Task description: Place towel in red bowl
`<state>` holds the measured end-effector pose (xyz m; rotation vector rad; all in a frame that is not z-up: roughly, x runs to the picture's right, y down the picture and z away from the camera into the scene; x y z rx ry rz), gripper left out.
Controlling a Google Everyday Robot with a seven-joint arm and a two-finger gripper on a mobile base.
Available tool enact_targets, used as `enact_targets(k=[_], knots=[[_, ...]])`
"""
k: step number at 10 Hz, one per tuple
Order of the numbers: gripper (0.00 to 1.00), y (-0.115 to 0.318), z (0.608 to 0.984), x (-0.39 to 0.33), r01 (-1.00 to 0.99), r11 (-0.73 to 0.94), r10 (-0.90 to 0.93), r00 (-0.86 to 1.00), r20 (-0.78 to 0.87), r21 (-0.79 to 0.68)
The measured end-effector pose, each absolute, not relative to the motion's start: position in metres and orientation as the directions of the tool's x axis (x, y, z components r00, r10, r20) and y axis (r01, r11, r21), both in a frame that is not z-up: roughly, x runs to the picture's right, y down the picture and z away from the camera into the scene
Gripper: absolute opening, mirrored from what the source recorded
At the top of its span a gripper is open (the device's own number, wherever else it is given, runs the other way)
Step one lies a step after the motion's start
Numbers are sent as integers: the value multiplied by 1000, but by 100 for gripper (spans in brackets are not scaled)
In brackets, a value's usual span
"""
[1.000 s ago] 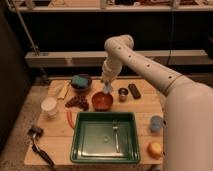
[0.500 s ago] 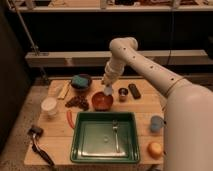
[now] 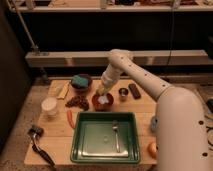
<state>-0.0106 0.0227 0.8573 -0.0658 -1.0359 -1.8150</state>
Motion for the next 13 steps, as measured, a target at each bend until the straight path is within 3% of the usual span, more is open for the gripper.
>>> enact_targets(k=[13], knots=[[0,30,870,-12,780,-146,-718,-507,478,609]])
